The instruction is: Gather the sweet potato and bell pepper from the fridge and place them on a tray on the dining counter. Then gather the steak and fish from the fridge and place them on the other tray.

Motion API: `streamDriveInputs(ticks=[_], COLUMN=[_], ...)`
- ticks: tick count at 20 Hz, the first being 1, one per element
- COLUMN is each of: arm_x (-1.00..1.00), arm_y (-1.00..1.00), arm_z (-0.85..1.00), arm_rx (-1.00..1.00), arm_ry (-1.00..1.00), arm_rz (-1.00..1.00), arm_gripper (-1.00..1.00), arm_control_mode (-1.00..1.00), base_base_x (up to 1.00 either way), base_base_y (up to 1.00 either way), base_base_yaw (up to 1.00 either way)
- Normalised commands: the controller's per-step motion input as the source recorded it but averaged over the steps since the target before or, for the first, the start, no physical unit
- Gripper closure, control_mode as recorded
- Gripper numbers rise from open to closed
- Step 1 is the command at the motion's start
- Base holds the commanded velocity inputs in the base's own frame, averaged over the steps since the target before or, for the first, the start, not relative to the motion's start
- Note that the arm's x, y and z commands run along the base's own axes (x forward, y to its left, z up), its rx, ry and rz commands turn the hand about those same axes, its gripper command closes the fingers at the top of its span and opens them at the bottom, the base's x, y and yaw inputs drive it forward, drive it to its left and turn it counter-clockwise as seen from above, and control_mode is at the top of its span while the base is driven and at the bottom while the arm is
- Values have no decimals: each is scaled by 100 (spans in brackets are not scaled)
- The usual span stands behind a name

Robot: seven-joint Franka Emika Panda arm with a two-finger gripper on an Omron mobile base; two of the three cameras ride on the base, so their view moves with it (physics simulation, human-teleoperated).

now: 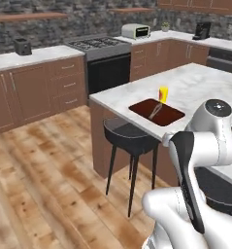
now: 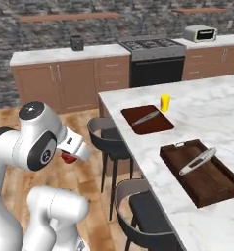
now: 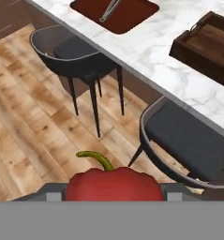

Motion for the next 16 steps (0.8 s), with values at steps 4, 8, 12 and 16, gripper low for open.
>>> streamDriveInputs(ticks=[4,8,12,16], arm_x=[0,0,0,0], arm_y=[0,0,0,0], arm_z=[0,0,0,0], arm_rx=[0,0,0,0], arm_ry=[0,0,0,0], arm_rz=[0,0,0,0], arm_gripper=[100,100,100,100], arm_control_mode=[100,100,100,100], base_base_x=[57,29,24,35], base_base_y=[73,77,76,78], base_base_yaw=[-42,-47,-49,-48])
